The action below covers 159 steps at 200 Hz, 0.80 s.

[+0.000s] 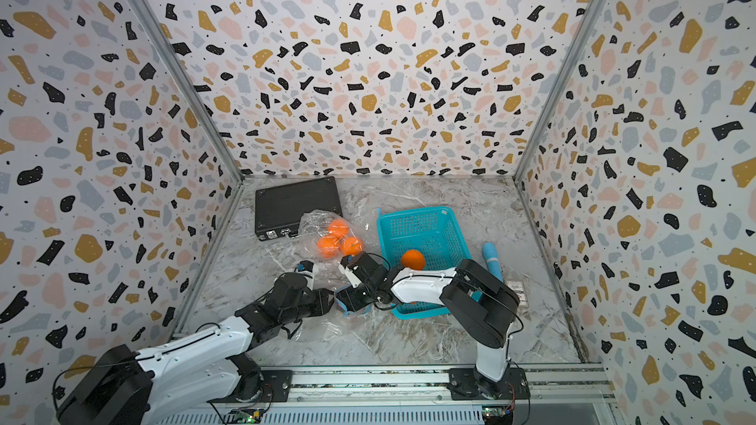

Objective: Open the zip-top bag and take out the orange
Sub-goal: Pick up the orange from the zipper food storage bag.

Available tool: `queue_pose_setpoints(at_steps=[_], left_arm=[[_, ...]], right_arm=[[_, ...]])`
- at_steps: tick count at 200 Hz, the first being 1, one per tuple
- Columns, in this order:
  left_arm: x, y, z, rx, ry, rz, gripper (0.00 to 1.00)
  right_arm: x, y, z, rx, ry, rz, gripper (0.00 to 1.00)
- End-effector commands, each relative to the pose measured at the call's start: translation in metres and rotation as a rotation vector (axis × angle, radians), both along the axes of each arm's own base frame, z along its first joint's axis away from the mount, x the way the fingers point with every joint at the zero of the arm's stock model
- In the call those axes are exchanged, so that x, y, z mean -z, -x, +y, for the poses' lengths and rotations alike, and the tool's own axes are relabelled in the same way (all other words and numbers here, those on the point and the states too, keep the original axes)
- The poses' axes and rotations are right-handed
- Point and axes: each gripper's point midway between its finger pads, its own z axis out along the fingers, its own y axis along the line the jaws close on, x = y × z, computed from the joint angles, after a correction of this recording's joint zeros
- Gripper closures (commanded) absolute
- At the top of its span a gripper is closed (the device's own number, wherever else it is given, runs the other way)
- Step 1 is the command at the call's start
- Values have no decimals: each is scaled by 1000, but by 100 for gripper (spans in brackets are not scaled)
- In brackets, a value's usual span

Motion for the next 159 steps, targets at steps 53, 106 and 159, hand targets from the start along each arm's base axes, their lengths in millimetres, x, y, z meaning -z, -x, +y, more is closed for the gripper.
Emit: queue_pose_setpoints(at_steps=[53, 106, 159], left_arm=[[43, 6, 32, -72, -175, 39, 91], [45, 9, 38, -87, -190, 40, 100], [49, 11, 41, -101, -195, 51, 100]], right_arm=[[-18, -1, -20, 2, 117, -57, 13], [-16, -2, -15, -41, 182, -62, 37], [-68, -5, -12, -34, 53, -93, 40]])
